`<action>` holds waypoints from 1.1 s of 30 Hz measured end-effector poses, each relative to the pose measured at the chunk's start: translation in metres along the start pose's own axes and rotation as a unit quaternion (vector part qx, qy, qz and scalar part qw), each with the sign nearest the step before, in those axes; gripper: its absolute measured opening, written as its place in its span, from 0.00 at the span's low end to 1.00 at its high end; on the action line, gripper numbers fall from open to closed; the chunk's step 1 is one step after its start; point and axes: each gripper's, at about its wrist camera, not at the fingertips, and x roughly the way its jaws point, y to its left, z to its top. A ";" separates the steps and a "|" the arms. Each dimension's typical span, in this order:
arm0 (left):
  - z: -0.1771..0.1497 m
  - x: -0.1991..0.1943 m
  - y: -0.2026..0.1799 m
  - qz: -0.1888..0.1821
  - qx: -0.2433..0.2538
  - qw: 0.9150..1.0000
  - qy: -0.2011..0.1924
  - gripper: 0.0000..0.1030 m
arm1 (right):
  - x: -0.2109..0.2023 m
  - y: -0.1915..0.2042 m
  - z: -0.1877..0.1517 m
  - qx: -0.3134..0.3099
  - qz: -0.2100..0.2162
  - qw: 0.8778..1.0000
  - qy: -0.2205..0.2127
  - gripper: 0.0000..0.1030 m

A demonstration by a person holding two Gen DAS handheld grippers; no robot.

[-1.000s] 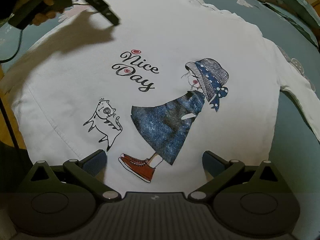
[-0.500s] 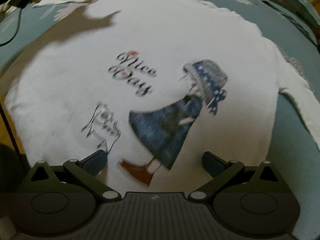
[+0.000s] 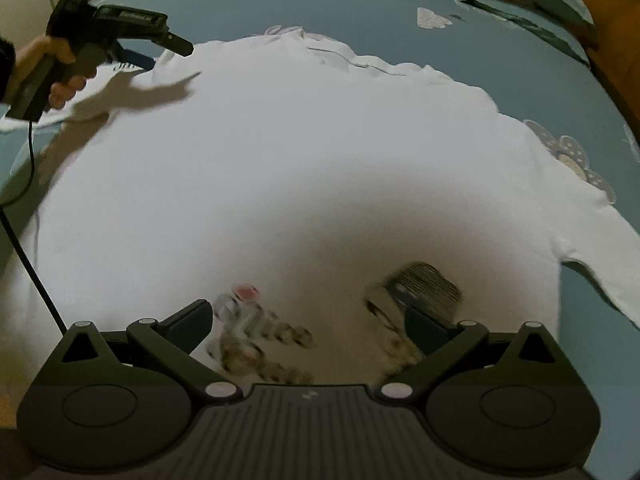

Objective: Fold clothes
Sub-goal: 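Smooth the T-shirt back flat with the open left gripper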

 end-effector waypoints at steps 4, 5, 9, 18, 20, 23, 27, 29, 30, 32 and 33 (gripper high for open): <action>-0.003 -0.019 0.027 0.007 -0.025 1.000 -0.013 0.98 | 0.007 0.016 0.016 -0.005 0.004 1.000 0.004 1.00; -0.002 -0.022 0.028 0.008 -0.028 1.000 -0.010 0.98 | 0.007 0.021 0.020 -0.008 0.003 1.000 0.005 1.00; 0.004 -0.038 0.023 0.010 -0.036 0.999 -0.014 0.97 | 0.011 0.028 0.034 -0.010 0.002 1.000 0.006 1.00; -0.014 -0.050 0.052 0.056 -0.051 0.997 -0.019 0.97 | 0.020 0.054 0.053 -0.021 0.015 1.000 0.011 1.00; -0.012 -0.059 0.057 0.067 -0.058 0.996 -0.026 0.97 | 0.022 0.057 0.055 -0.021 0.015 1.000 0.014 1.00; -0.010 -0.071 0.059 0.074 -0.054 0.995 -0.029 0.97 | 0.025 0.061 0.058 -0.018 0.015 1.000 0.017 1.00; -0.013 -0.075 0.051 0.090 -0.008 0.996 -0.012 0.97 | 0.029 0.069 0.063 -0.019 0.019 0.999 0.018 1.00; -0.019 -0.075 0.053 0.111 0.009 0.994 -0.002 0.97 | 0.032 0.074 0.066 -0.020 0.024 0.999 0.020 1.00; -0.023 -0.076 0.055 0.132 0.018 0.991 0.004 0.97 | 0.034 0.076 0.067 -0.020 0.025 0.999 0.022 1.00; -0.031 -0.079 0.061 0.177 0.025 0.984 0.015 0.97 | 0.038 0.079 0.067 -0.018 0.027 0.999 0.027 1.00; -0.035 -0.081 0.066 0.195 0.022 0.981 0.017 0.97 | 0.041 0.079 0.067 -0.014 0.030 0.999 0.033 1.00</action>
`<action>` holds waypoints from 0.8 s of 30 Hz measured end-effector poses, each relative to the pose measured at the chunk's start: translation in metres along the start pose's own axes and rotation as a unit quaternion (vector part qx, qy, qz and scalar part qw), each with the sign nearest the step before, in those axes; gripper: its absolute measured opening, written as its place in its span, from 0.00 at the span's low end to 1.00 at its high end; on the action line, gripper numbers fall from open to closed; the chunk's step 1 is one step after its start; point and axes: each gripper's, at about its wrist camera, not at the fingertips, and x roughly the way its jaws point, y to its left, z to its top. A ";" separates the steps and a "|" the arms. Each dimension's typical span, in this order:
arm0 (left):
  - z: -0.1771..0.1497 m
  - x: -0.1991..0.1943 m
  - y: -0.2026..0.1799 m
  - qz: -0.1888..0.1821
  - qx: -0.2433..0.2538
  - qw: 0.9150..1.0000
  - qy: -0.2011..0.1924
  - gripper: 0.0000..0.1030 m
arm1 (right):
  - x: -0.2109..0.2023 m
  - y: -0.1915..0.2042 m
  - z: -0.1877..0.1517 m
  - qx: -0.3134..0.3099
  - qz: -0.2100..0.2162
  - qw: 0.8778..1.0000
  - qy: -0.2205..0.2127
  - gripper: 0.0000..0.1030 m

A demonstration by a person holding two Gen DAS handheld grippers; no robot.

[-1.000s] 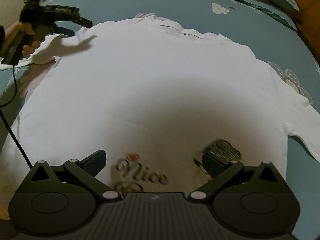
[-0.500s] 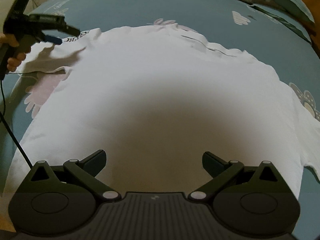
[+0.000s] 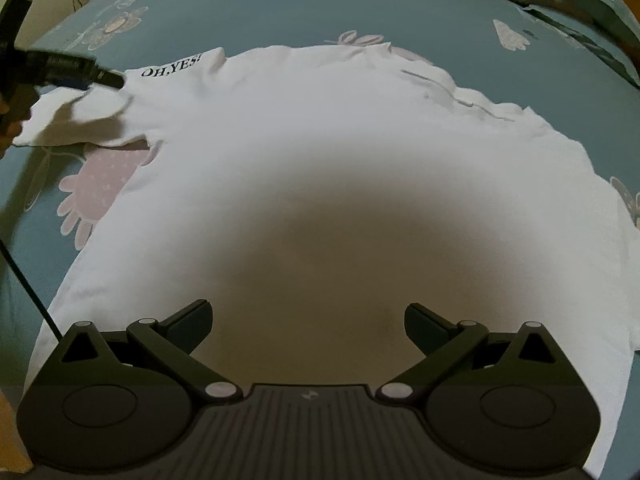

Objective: Fold clothes
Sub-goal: 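Smooth the T-shirt back flat with the open left gripper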

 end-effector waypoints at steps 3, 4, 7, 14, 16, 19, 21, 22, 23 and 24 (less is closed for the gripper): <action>-0.009 -0.005 0.023 0.030 -0.040 0.999 0.007 0.97 | 0.009 -0.002 -0.001 0.024 0.001 0.999 0.021 1.00; -0.010 -0.007 0.028 0.032 -0.049 0.998 0.006 0.97 | 0.010 -0.003 -0.002 0.031 0.000 0.999 0.023 1.00; -0.010 -0.015 0.032 0.028 -0.044 0.999 -0.004 0.97 | 0.012 0.000 -0.002 0.028 -0.007 0.999 0.027 1.00; -0.010 -0.006 0.019 0.025 0.008 1.000 -0.004 0.97 | 0.016 0.008 -0.003 0.016 -0.027 0.999 0.035 1.00; -0.015 -0.003 0.023 0.028 0.007 1.000 0.002 0.98 | 0.017 0.008 -0.003 0.016 -0.028 0.999 0.035 1.00; -0.021 -0.006 0.038 0.033 -0.009 0.999 0.000 0.99 | 0.017 0.008 -0.004 0.016 -0.029 0.999 0.035 1.00; -0.020 -0.009 0.044 0.040 -0.022 0.999 0.003 0.99 | 0.016 0.009 -0.004 0.016 -0.030 0.999 0.034 1.00; -0.019 -0.011 0.047 0.044 -0.029 0.999 0.005 0.99 | 0.017 0.009 -0.004 0.016 -0.031 0.999 0.034 1.00; -0.018 -0.012 0.049 0.048 -0.036 0.998 0.007 0.99 | 0.017 0.009 -0.003 0.016 -0.033 0.999 0.033 1.00; -0.017 -0.014 0.052 0.052 -0.043 0.998 0.008 0.98 | 0.017 0.010 -0.003 0.016 -0.034 0.999 0.033 1.00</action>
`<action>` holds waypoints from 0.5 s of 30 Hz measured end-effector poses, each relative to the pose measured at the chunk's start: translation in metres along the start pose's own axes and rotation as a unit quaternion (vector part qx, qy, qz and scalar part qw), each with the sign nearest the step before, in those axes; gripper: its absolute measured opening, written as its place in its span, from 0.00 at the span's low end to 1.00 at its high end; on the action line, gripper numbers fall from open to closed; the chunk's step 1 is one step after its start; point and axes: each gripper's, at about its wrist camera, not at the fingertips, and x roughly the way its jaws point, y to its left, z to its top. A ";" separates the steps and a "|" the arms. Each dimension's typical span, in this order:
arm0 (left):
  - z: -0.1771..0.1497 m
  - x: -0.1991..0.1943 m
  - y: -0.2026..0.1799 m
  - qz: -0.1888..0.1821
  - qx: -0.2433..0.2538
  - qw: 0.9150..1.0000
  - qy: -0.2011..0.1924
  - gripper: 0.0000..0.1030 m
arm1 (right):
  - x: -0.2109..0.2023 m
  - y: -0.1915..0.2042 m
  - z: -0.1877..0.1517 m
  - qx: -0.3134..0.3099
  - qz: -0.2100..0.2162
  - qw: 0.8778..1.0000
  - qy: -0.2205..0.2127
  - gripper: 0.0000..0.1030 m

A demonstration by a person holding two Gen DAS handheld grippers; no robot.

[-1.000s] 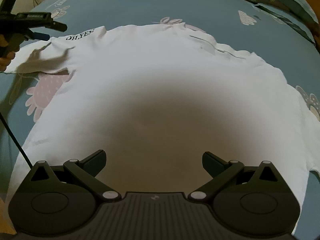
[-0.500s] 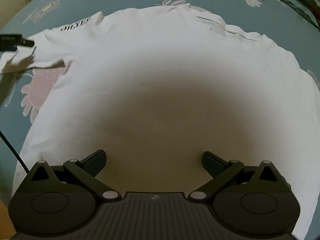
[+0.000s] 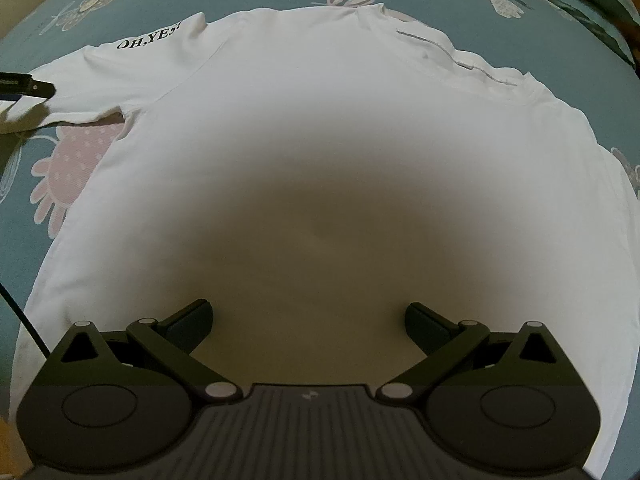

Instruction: Fold clothes

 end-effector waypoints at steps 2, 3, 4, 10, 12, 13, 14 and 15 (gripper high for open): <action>0.002 -0.006 -0.003 -0.005 0.008 1.000 -0.008 0.98 | 0.000 0.000 0.000 0.001 -0.001 1.000 0.001 1.00; 0.003 -0.008 -0.007 -0.008 0.018 1.000 -0.011 0.98 | 0.000 0.000 0.000 0.001 -0.001 1.000 0.001 1.00; 0.003 -0.008 -0.009 -0.009 0.024 1.000 -0.008 0.98 | 0.000 0.001 0.000 0.001 -0.002 1.000 0.001 1.00; 0.008 -0.012 -0.019 0.000 0.002 1.000 0.018 0.98 | -0.004 0.001 0.001 0.006 0.001 1.000 0.006 1.00; 0.014 -0.021 -0.030 0.004 0.008 1.000 0.002 0.98 | -0.009 -0.004 0.002 0.022 0.009 1.000 0.001 1.00; 0.016 -0.025 -0.037 0.002 0.014 1.000 -0.002 0.98 | -0.013 -0.008 0.002 0.034 0.014 0.999 -0.008 1.00; 0.019 -0.028 -0.045 -0.001 0.020 1.000 -0.006 0.98 | -0.018 -0.013 0.002 0.047 0.018 0.999 -0.020 1.00; 0.022 -0.030 -0.053 -0.004 0.026 1.000 -0.009 0.98 | -0.023 -0.020 0.002 0.059 0.020 0.998 -0.032 1.00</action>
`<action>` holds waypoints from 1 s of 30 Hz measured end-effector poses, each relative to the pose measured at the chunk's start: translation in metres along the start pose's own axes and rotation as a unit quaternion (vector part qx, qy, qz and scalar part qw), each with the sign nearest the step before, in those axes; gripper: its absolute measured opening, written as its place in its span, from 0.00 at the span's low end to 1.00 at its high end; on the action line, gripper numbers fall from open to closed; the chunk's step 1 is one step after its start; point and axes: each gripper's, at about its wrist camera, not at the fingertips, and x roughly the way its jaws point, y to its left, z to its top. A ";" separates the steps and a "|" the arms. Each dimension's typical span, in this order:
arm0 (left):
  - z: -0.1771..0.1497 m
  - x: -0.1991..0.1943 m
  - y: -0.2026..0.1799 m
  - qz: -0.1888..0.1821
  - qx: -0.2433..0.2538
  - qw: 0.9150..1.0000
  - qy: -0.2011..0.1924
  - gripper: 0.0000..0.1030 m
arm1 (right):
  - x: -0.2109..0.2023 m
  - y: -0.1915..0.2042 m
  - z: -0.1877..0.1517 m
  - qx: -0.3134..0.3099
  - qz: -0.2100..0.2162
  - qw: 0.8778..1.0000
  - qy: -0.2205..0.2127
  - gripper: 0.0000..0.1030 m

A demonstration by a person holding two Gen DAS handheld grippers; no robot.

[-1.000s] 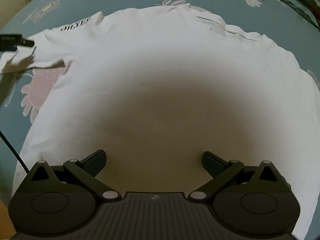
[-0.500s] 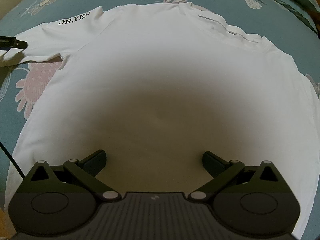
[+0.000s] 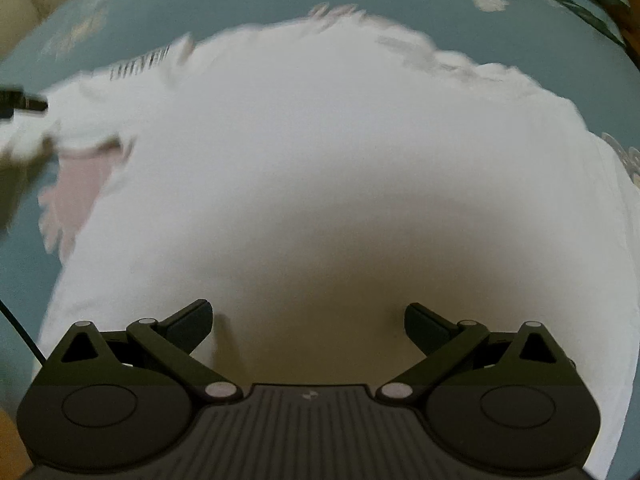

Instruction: Fold clothes

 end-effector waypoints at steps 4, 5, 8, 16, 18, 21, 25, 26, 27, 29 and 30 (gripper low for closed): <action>0.009 -0.007 -0.038 -0.010 0.021 1.000 -0.008 0.98 | -0.018 -0.038 0.005 0.040 -0.001 0.998 -0.046 1.00; 0.010 -0.008 -0.048 -0.015 0.021 1.000 -0.007 0.98 | -0.022 -0.052 0.007 0.045 -0.006 0.997 -0.057 1.00; 0.012 -0.015 -0.083 -0.031 0.026 0.999 -0.007 0.98 | -0.035 -0.096 0.010 0.055 -0.029 0.994 -0.089 1.00; 0.000 -0.021 -0.180 -0.061 0.050 0.997 -0.001 0.98 | -0.055 -0.247 0.013 0.099 -0.058 0.983 -0.144 1.00; -0.005 -0.019 -0.205 -0.069 0.062 0.996 0.002 0.98 | -0.051 -0.282 0.013 0.111 -0.034 0.983 -0.142 1.00; -0.011 -0.014 -0.242 -0.081 0.075 0.994 0.011 0.98 | -0.035 -0.319 0.011 0.112 -0.003 0.985 -0.132 1.00; -0.015 -0.009 -0.280 -0.095 0.091 0.991 0.013 0.98 | -0.010 -0.346 0.008 0.102 0.030 0.988 -0.112 1.00; -0.016 -0.009 -0.287 -0.096 0.095 0.991 0.013 0.98 | -0.008 -0.349 0.009 0.093 0.026 0.988 -0.120 1.00; -0.016 -0.009 -0.293 -0.097 0.100 0.990 0.014 0.98 | -0.006 -0.353 0.011 0.083 0.020 0.988 -0.130 1.00; -0.017 -0.008 -0.305 -0.098 0.108 0.989 0.015 0.98 | -0.001 -0.364 0.019 0.081 0.011 0.986 -0.144 1.00; -0.016 -0.009 -0.309 -0.098 0.111 0.989 0.016 0.98 | -0.004 -0.366 0.020 0.086 0.009 0.985 -0.147 1.00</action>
